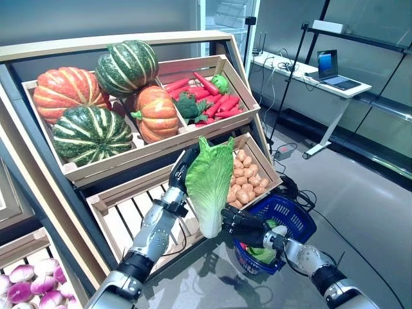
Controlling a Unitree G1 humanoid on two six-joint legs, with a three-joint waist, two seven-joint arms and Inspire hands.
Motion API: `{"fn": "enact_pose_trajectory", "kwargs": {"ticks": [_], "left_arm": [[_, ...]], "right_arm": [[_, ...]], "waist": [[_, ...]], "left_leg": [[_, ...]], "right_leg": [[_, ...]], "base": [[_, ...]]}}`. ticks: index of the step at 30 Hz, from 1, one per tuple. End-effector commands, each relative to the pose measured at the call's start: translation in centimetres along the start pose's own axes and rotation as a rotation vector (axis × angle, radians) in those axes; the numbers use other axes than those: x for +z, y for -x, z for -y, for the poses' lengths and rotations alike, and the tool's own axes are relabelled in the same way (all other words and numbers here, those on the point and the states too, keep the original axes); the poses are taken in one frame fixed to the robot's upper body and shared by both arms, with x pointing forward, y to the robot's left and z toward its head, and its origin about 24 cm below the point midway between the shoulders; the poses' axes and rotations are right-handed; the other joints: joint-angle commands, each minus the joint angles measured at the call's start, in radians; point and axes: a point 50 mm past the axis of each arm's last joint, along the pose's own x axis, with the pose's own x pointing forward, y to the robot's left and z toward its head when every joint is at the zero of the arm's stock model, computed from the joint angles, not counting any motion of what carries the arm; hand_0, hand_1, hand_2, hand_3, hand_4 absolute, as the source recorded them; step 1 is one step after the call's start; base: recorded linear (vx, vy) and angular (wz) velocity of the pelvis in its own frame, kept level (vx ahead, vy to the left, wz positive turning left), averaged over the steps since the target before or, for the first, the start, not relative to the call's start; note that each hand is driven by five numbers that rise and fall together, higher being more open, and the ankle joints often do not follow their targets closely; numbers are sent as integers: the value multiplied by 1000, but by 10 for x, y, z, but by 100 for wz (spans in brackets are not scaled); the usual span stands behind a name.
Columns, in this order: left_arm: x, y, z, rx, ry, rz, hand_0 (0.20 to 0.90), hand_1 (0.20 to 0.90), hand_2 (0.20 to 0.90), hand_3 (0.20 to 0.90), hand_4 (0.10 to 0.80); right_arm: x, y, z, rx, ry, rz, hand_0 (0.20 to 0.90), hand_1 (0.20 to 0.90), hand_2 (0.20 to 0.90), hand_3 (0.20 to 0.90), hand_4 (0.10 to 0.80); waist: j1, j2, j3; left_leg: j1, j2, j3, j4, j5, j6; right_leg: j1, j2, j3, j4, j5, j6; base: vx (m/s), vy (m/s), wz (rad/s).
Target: Put vegetables into the basket
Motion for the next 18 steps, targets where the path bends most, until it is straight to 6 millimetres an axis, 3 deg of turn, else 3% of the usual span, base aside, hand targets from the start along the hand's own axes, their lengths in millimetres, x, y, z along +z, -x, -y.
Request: {"fn": "enact_pose_trajectory", "kwargs": {"ticks": [1, 5, 8, 10, 12, 18], "left_arm": [[3, -58, 97, -378, 229, 164, 300, 300, 300, 300, 400], [-2, -57, 93, -354, 265, 160, 300, 300, 300, 300, 400], [-8, -56, 92, -335, 277, 153, 300, 300, 300, 300, 400], [-9, -55, 91, -333, 279, 152, 300, 300, 300, 300, 400], [-14, -54, 92, -319, 289, 142, 300, 300, 300, 300, 400], [-21, -53, 91, -296, 288, 111, 300, 300, 300, 300, 400]], "right_arm": [[9, -69, -129, 795, -42, 3, 900, 900, 900, 900, 800], [10, -68, -146, 942, -63, 18, 900, 900, 900, 900, 800], [10, -67, -171, 1094, -98, 55, 900, 900, 900, 900, 800], [10, -67, -173, 1114, -101, 61, 900, 900, 900, 900, 800], [9, -64, -192, 1244, -107, 101, 900, 900, 900, 900, 800], [10, -64, -208, 1282, -110, 99, 900, 900, 900, 900, 800]], "waist": [[4, 24, -25], [5, 25, -25], [5, 27, -25], [6, 27, -24], [9, 29, -23], [14, 27, -27]], "left_leg": [[3, -12, -43, 1, -63, 18], [1, -14, -43, 1, -63, 19], [-2, -15, -45, 1, -63, 22], [-2, -15, -44, 1, -63, 22], [-4, -17, -46, 1, -63, 25], [-6, -20, -50, 1, -64, 29]], "right_leg": [[22, -14, -21, 26, -21, -46], [21, -15, -23, 25, -23, -46], [18, -16, -22, 26, -25, -46], [18, -16, -22, 26, -26, -46], [20, -17, -23, 24, -27, -45], [20, -18, -23, 22, -27, -45]], "base": [[-15, 9, 9], [-9, 4, 3], [0, 0, 0], [0, 0, 0], [0, 0, 0], [0, 0, 0]]}}
